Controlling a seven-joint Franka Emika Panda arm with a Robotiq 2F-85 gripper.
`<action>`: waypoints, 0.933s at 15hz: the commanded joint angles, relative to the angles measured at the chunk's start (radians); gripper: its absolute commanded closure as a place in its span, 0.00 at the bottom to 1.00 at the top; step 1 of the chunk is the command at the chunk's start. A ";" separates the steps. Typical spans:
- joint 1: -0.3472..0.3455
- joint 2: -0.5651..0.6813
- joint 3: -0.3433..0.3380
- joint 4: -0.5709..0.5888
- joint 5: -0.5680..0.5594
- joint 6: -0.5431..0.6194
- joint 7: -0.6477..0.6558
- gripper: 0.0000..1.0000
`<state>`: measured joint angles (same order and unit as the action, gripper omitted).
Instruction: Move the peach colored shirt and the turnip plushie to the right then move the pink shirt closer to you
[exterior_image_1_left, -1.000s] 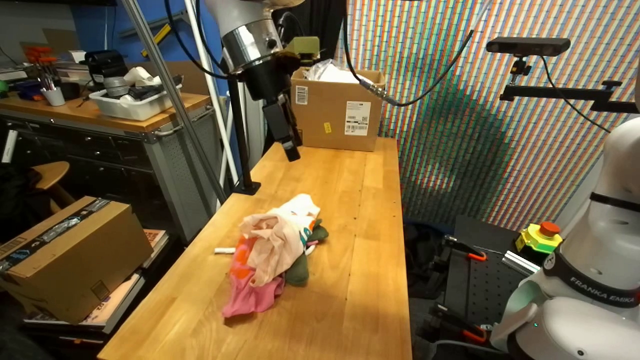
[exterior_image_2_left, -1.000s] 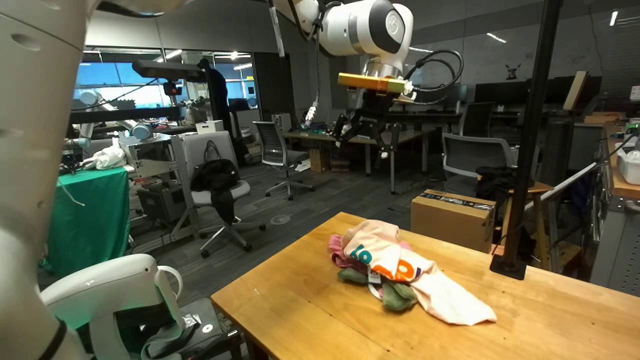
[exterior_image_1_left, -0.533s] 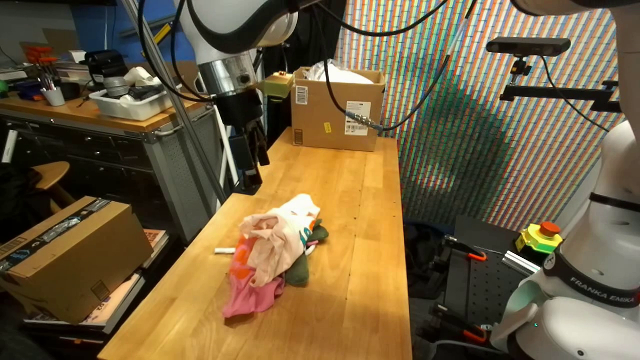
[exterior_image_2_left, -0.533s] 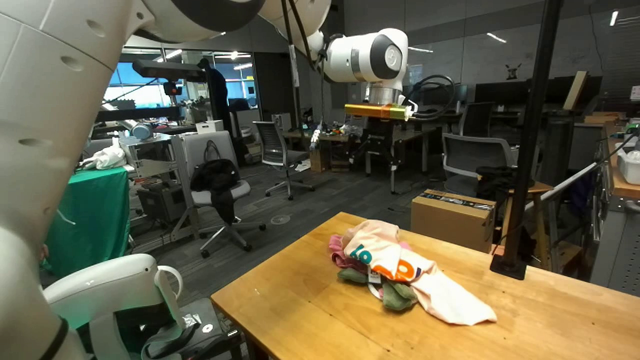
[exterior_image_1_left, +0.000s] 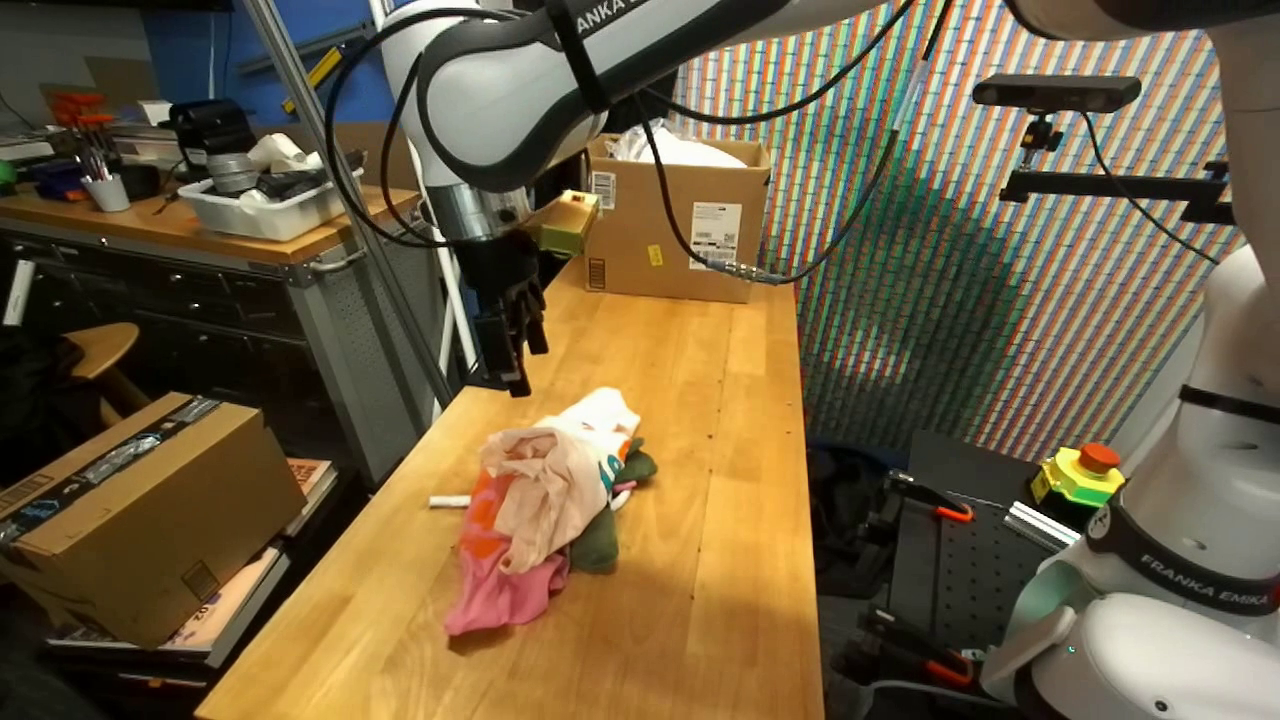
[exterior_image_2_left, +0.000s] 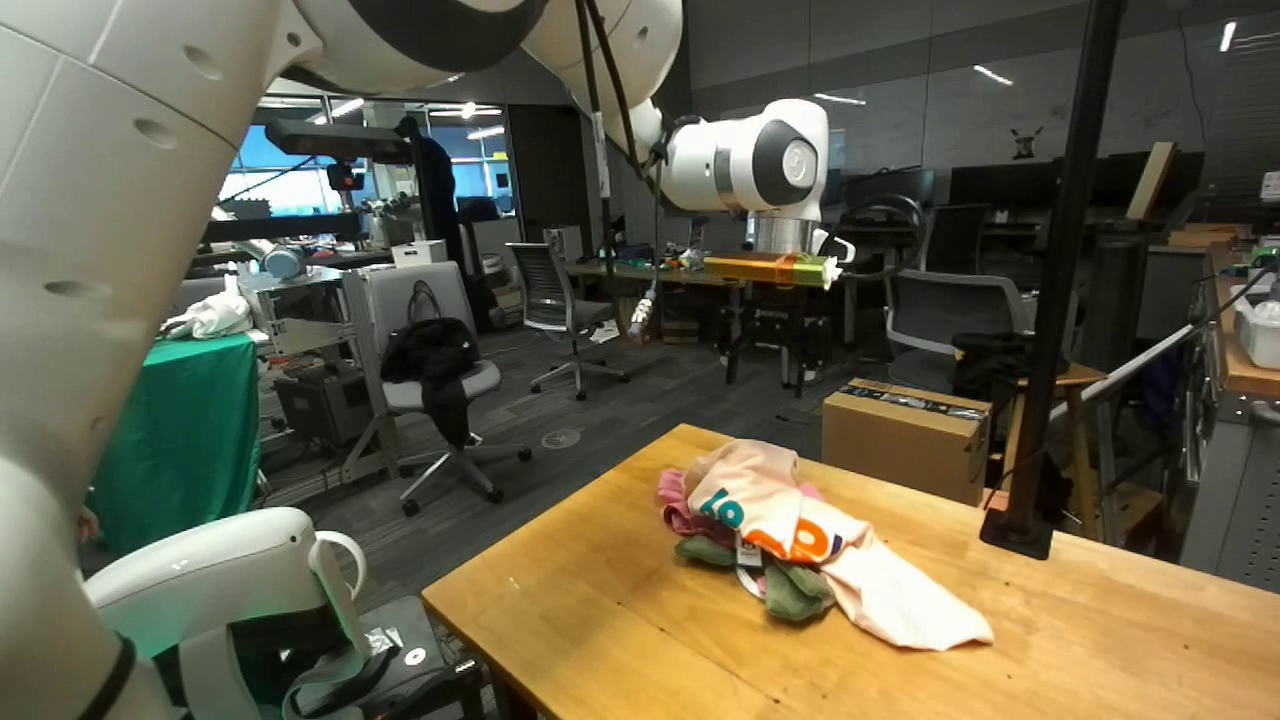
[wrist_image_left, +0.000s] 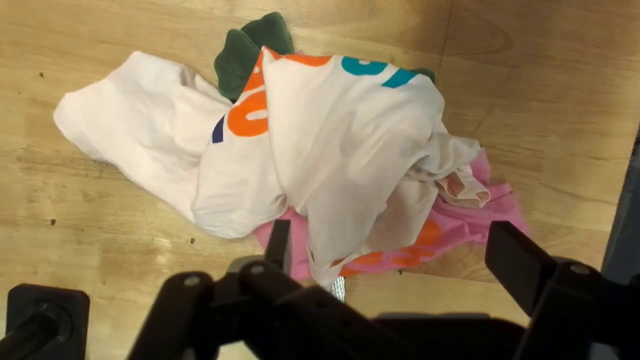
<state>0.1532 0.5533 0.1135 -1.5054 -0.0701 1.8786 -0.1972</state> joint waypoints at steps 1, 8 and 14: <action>-0.010 -0.018 -0.002 -0.082 -0.002 0.044 0.022 0.00; -0.032 -0.012 0.015 -0.184 0.053 0.258 0.025 0.00; -0.012 0.011 -0.005 -0.248 0.026 0.424 0.077 0.00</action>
<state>0.1344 0.5618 0.1150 -1.7202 -0.0311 2.2369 -0.1515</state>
